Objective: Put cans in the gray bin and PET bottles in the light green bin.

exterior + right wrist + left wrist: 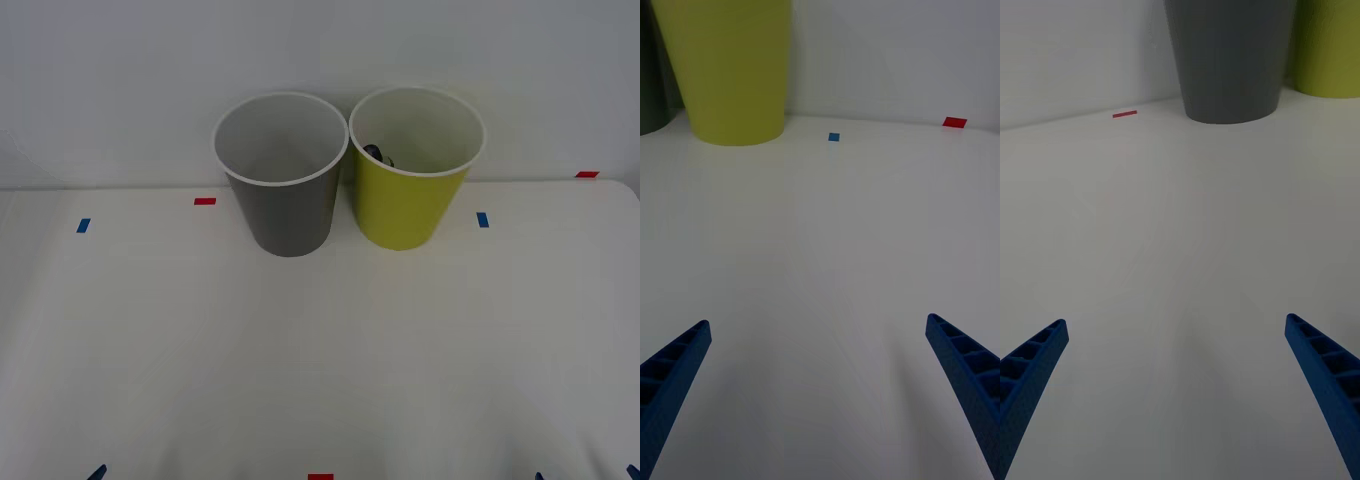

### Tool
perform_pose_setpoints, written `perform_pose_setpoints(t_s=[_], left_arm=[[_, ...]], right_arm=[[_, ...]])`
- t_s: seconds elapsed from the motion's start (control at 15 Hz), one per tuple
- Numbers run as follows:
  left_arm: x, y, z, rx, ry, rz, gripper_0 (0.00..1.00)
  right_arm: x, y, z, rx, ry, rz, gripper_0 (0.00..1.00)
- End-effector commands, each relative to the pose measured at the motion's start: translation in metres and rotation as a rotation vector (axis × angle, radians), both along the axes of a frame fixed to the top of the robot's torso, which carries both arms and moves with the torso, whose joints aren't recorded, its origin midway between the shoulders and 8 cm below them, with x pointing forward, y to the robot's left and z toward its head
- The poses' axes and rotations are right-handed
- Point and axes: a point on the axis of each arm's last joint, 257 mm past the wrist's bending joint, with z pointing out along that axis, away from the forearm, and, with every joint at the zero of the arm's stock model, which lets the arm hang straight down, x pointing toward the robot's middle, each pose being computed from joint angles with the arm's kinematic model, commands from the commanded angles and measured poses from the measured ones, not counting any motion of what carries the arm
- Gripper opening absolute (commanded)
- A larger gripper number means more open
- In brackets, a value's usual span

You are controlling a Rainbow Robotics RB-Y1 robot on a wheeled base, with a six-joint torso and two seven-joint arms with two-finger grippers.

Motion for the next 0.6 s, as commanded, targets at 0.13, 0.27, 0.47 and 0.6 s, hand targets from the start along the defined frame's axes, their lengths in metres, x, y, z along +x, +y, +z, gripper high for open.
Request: perform_pose_setpoints(t_s=[0.13, 0.27, 0.47, 0.6], left_arm=[[0.0, 0.0, 0.0, 0.0, 0.0, 0.0, 1.0], [0.0, 0.0, 0.0, 0.0, 0.0, 0.0, 1.0], [0.0, 0.0, 0.0, 0.0, 0.0, 0.0, 1.0], [0.0, 0.0, 0.0, 0.0, 0.0, 0.0, 1.0]], right_arm=[[0.0, 0.0, 0.0, 0.0, 0.0, 0.0, 1.0], [0.0, 0.0, 0.0, 0.0, 0.0, 0.0, 1.0], [0.0, 0.0, 0.0, 0.0, 0.0, 0.0, 1.0], [0.0, 0.0, 0.0, 0.0, 0.0, 0.0, 1.0]])
